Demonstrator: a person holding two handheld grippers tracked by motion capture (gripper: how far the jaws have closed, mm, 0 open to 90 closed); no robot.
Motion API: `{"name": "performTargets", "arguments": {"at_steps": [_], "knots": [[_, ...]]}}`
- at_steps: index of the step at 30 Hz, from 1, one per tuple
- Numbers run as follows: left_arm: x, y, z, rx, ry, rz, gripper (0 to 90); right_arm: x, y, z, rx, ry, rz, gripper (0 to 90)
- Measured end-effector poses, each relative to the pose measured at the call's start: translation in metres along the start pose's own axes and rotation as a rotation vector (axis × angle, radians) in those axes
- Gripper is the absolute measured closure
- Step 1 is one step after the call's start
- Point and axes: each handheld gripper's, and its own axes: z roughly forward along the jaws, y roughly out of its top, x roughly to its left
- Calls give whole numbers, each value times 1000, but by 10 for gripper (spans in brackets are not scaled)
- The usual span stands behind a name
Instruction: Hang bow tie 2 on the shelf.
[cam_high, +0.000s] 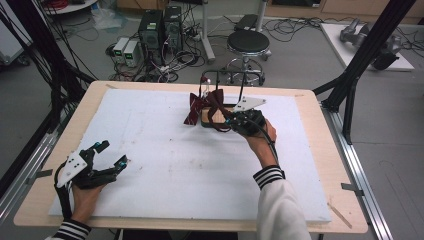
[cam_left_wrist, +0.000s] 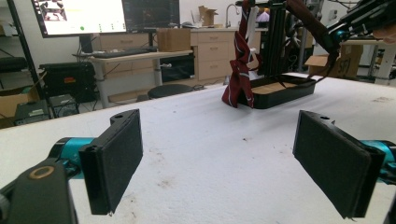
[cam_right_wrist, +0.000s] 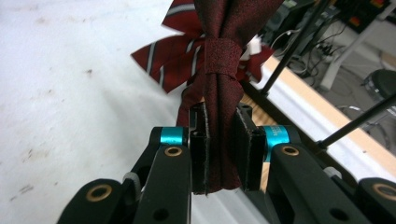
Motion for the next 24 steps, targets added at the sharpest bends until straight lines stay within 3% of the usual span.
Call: {"name": "performTargets", "arguments": {"at_steps": [3,6,10,13,24], "knots": [[0,0,0,-1,-1,-1,164,-2,0,-2,-24,-18,7,781],[0,0,0,-1,-1,-1,164,-5,1,-7,-84,-47,58,782],[0,0,0,0,-1,0,163,-9,2,-11,-133,-75,57,782],[0,0,0,0,0,1,163,-10,2,-15,-163,-89,86,782],[0,0,0,-3,2,-2,164,-21,13,-17,-215,-119,132,782]]}}
